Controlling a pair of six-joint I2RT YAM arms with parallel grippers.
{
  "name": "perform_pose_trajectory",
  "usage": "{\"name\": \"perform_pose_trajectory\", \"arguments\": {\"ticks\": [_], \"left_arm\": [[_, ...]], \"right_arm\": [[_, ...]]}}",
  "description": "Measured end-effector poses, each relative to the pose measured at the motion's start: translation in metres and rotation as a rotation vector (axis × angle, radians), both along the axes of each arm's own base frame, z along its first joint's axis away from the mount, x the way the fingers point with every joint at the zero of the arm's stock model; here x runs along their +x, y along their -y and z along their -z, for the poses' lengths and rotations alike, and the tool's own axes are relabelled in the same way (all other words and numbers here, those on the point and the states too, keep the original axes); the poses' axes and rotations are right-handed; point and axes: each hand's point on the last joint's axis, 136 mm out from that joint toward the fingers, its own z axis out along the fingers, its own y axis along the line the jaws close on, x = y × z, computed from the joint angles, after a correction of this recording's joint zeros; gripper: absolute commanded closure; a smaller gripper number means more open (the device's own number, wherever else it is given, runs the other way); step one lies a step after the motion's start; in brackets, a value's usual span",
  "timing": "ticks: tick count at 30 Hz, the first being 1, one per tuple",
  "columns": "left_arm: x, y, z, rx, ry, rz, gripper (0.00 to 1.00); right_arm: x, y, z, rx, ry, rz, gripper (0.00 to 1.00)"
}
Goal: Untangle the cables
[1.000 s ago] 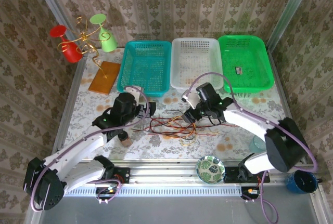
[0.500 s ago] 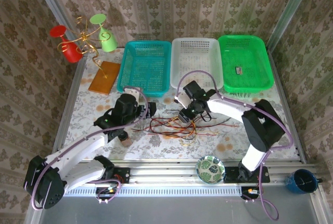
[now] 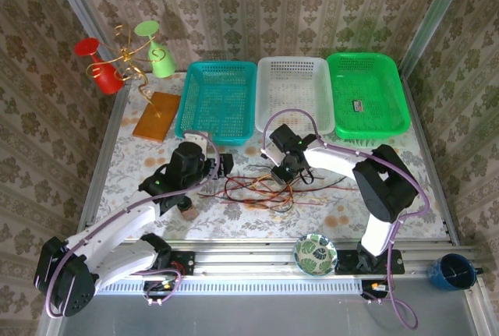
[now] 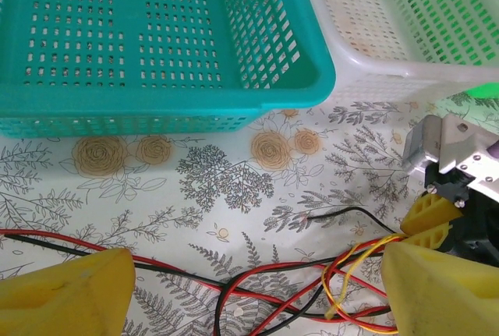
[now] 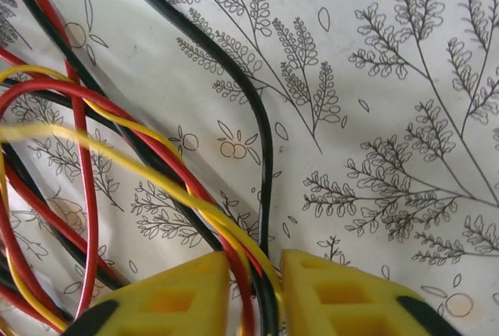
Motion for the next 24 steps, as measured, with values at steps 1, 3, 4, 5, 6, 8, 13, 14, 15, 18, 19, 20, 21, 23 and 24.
{"name": "perform_pose_trajectory", "arguments": {"ticks": [1,3,4,5,6,8,13,14,15,18,19,20,21,23,24], "left_arm": [[0.0,0.0,0.001,0.0,-0.001,0.0,0.17],[0.0,0.0,0.001,-0.001,-0.004,-0.002,0.18],[0.0,0.0,0.001,-0.002,-0.004,-0.002,0.18],[0.0,0.0,0.001,-0.001,-0.005,-0.002,0.18],[-0.001,0.0,0.002,0.0,-0.007,-0.002,0.18],[-0.001,-0.001,0.002,0.002,-0.01,-0.003,0.18],[-0.002,0.001,0.002,-0.003,-0.017,0.006,0.18],[-0.002,0.002,0.0,-0.007,-0.016,0.009,0.18],[-0.002,0.003,-0.002,-0.011,-0.014,0.012,0.18],[-0.001,0.009,-0.012,-0.033,-0.007,0.033,0.18],[-0.001,0.011,-0.014,-0.041,-0.007,0.043,0.18],[-0.001,0.014,-0.015,-0.048,-0.009,0.054,0.19],[-0.002,0.018,-0.016,-0.057,-0.012,0.07,0.19],[-0.004,0.027,-0.014,-0.068,-0.024,0.105,0.19],[-0.007,0.032,-0.011,-0.071,-0.035,0.125,0.19]], "right_arm": [[-0.001,0.001,0.0,-0.008,0.0,-0.006,0.89],[-0.003,0.002,0.0,-0.019,-0.001,-0.024,0.94],[-0.004,0.001,-0.001,-0.021,0.006,-0.036,0.96],[-0.004,0.001,-0.005,-0.02,0.017,-0.046,0.97],[-0.005,0.0,-0.011,-0.016,0.036,-0.058,0.97],[-0.005,0.0,-0.027,0.001,0.085,-0.078,0.97],[-0.002,0.0,-0.083,0.074,0.255,-0.134,0.97],[-0.001,0.0,-0.093,0.086,0.292,-0.146,0.97],[0.0,0.001,-0.102,0.095,0.324,-0.154,0.96],[0.001,0.004,-0.119,0.116,0.401,-0.162,0.96],[0.001,0.006,-0.124,0.127,0.422,-0.159,0.96],[0.002,0.007,-0.128,0.137,0.437,-0.154,0.96],[0.004,0.008,-0.131,0.147,0.453,-0.146,0.97],[0.01,0.011,-0.135,0.168,0.486,-0.126,0.97],[0.012,0.012,-0.136,0.181,0.497,-0.118,0.97]]}}
